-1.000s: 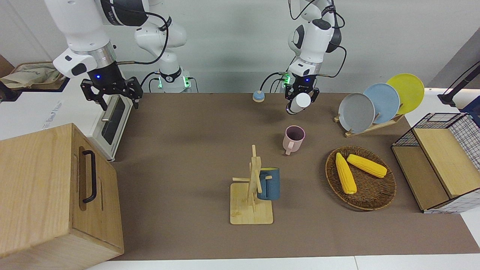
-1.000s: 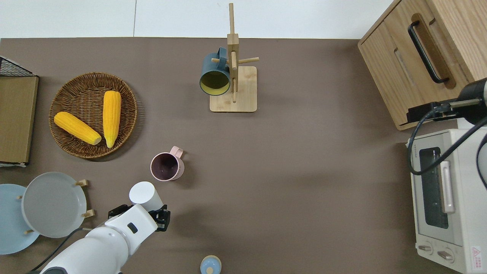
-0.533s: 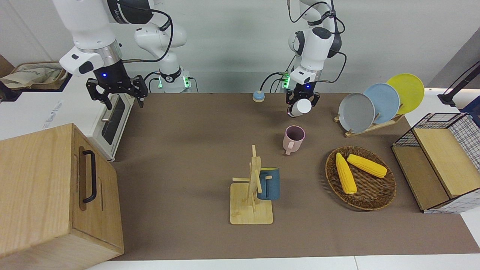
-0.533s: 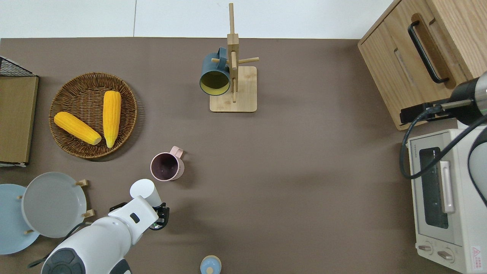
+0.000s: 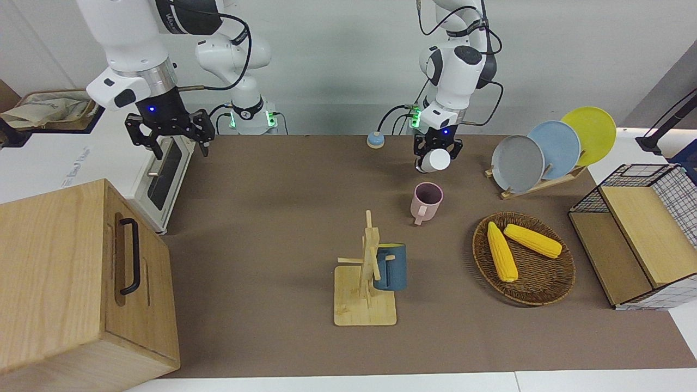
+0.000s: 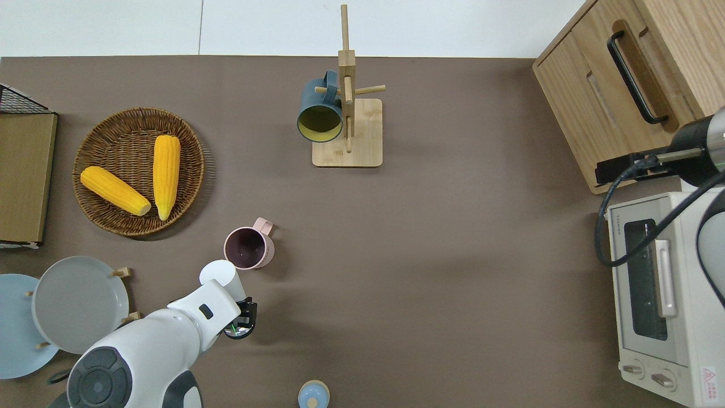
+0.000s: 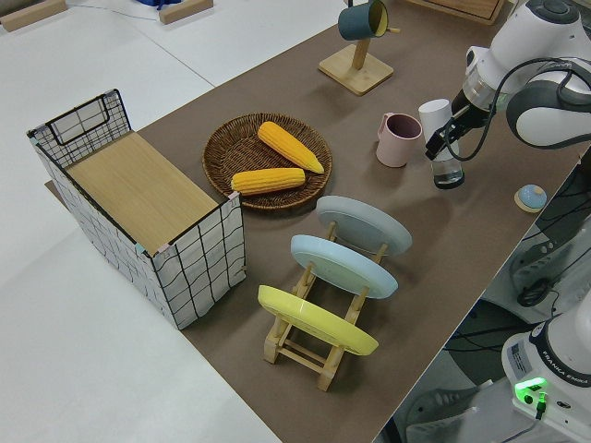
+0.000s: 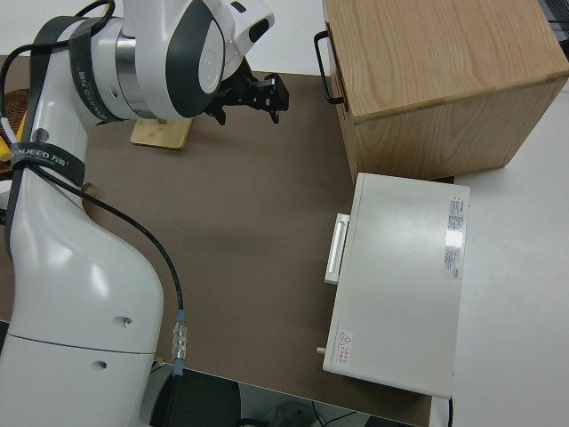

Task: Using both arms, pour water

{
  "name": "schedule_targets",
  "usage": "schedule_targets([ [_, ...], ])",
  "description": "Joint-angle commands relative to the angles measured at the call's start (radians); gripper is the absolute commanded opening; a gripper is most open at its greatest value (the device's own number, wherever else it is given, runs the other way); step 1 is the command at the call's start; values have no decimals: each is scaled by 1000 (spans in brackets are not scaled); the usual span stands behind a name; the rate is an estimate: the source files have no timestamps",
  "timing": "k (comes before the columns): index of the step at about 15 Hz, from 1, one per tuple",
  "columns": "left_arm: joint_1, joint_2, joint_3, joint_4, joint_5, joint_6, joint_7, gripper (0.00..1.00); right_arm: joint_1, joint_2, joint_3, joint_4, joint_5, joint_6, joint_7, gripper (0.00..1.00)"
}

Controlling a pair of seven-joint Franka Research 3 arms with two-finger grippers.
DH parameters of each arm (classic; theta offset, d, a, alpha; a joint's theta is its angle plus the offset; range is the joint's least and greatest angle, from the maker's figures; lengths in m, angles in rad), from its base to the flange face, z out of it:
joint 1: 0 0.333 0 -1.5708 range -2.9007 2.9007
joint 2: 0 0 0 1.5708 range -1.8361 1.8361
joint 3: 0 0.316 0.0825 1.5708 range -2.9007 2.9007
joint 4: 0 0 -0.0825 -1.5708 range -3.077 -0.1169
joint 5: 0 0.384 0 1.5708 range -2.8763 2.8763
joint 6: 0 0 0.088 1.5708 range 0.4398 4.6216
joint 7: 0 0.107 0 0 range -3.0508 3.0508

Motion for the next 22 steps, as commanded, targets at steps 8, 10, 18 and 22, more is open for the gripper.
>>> schedule_targets([
  [8,75,120,-20,148,100,-151,-4,0,-1,-4,3,5,16,-13,-5,987],
  [10,73,154,-20,174,143,-165,-37,0,-1,-4,1,5,17,-13,-7,987],
  [18,73,280,-19,289,273,-265,-128,0,-3,-4,1,5,17,-13,-7,987],
  [22,73,281,-17,295,276,-289,-127,0,-3,-4,1,5,17,-13,-5,987],
])
